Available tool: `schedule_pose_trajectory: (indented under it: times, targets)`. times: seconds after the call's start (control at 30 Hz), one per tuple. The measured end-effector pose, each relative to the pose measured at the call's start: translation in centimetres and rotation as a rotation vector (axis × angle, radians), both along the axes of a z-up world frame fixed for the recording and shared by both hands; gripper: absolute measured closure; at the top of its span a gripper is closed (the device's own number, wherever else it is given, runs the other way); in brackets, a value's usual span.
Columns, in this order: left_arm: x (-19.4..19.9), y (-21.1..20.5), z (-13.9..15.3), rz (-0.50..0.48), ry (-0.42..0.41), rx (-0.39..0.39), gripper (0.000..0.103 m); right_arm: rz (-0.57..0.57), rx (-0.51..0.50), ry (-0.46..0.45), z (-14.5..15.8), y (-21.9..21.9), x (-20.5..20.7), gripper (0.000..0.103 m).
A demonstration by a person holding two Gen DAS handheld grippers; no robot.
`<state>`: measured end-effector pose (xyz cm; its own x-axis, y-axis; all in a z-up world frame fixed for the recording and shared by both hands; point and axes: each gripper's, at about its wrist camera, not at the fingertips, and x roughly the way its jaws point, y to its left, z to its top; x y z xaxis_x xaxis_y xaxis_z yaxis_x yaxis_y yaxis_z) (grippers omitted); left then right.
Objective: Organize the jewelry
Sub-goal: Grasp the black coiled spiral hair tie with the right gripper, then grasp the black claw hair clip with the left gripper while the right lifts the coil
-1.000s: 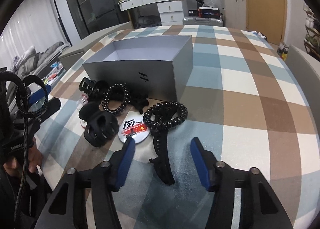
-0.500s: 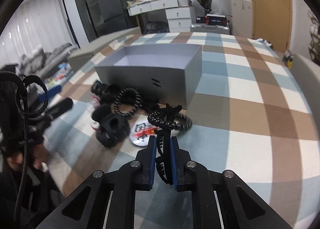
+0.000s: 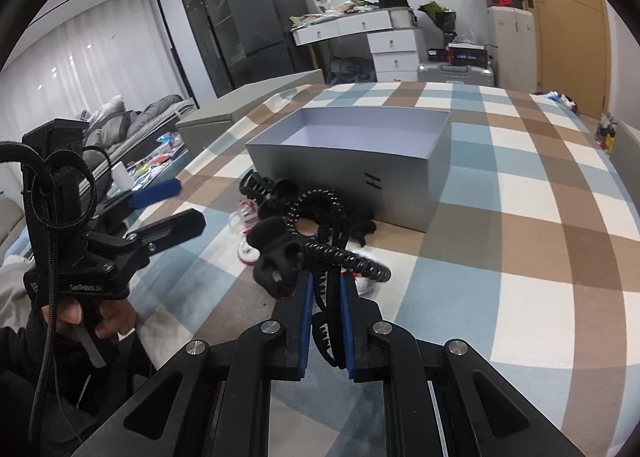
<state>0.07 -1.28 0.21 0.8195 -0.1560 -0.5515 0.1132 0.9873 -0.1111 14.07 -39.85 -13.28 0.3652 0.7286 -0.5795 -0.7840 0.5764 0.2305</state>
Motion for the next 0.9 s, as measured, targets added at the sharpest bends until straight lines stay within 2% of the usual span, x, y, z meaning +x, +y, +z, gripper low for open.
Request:
schedule_pose_trajectory:
  times: [0.07, 0.17, 0.27, 0.37, 0.43, 0.5, 0.53, 0.6, 0.63, 0.73, 0.9]
  targets:
    - [0.1, -0.9, 0.0, -0.047, 0.012, 0.000, 0.001, -0.001, -0.009, 0.005, -0.1, 0.0, 0.0, 0.091]
    - [0.2, -2.2, -0.3, -0.086, 0.023, 0.071, 0.002, -0.039, -0.059, -0.019, -0.4, 0.1, 0.1, 0.090]
    - [0.4, -3.1, -0.5, -0.131, 0.052, 0.068, 0.002, -0.062, -0.093, -0.012, -0.7, 0.1, 0.4, 0.090]
    - [0.9, -3.6, -0.7, -0.145, 0.084, 0.067, 0.003, -0.058, -0.108, 0.039, -1.2, 0.0, 0.8, 0.088]
    - [1.2, -4.1, -0.8, -0.164, 0.100, 0.062, 0.011, -0.051, -0.105, 0.054, -1.2, -0.3, 0.8, 0.081]
    - [1.6, -4.8, -1.1, -0.177, 0.119, 0.077, 0.018, -0.055, -0.085, 0.060, -1.1, -0.8, 0.9, 0.067]
    - [1.7, -5.1, -1.2, -0.179, 0.124, 0.089, 0.018, -0.052, -0.069, 0.075, -1.0, -1.3, 1.0, 0.065]
    - [1.9, -5.6, -1.3, -0.186, 0.136, 0.099, 0.031, -0.056, -0.039, 0.098, -0.9, -1.8, 1.4, 0.062]
    - [2.1, -5.9, -1.5, -0.198, 0.155, 0.104, 0.034, -0.058, -0.022, 0.114, -0.8, -2.1, 1.8, 0.062]
    - [2.2, -6.4, -2.1, -0.215, 0.195, 0.113, 0.062, -0.068, 0.017, 0.165, -0.9, -2.5, 2.6, 0.060]
    - [1.3, -6.0, -1.8, -0.227, 0.181, 0.096, 0.064, -0.090, 0.087, 0.290, -1.7, -2.8, 4.4, 0.059]
